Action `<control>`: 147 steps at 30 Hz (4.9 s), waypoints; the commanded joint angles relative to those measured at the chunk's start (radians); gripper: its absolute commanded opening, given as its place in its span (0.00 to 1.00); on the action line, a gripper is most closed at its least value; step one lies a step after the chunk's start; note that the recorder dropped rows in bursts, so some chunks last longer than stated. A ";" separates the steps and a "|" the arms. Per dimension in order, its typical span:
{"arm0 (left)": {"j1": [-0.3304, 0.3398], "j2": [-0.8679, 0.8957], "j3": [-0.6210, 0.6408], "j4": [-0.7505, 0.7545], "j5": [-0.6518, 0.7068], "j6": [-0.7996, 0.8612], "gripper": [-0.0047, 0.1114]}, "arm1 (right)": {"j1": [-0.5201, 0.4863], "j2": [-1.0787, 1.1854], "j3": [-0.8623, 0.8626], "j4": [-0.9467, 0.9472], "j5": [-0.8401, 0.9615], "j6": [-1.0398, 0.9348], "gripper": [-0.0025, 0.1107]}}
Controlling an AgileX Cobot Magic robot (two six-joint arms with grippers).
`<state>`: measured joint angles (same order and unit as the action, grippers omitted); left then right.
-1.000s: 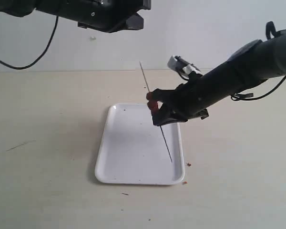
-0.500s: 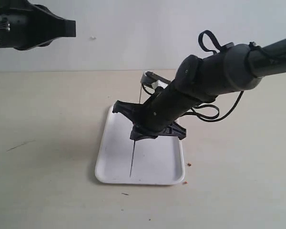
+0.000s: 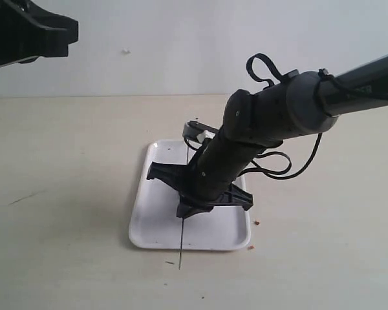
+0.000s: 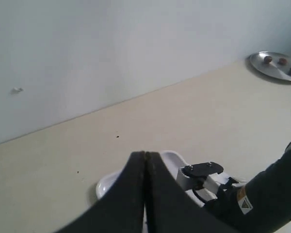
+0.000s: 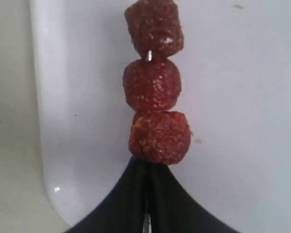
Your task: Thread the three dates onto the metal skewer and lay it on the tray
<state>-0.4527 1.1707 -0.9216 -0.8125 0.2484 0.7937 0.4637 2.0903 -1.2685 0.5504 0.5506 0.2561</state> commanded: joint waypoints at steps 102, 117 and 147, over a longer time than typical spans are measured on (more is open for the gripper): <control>0.003 -1.171 0.754 -0.097 -0.402 0.049 0.04 | 0.002 -1.534 0.838 -0.402 -0.758 -0.401 0.02; 0.003 -1.171 0.754 -0.097 -0.402 0.049 0.04 | -0.018 -1.749 0.838 -0.402 -0.664 -0.420 0.02; 0.003 -1.171 0.754 -0.097 -0.402 0.049 0.04 | -0.509 -1.930 0.914 -0.419 -0.276 -0.439 0.02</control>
<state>-0.4491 0.0056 -0.1699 -0.9017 -0.1583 0.8414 -0.0306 0.1860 -0.3986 0.1489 0.2929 -0.1744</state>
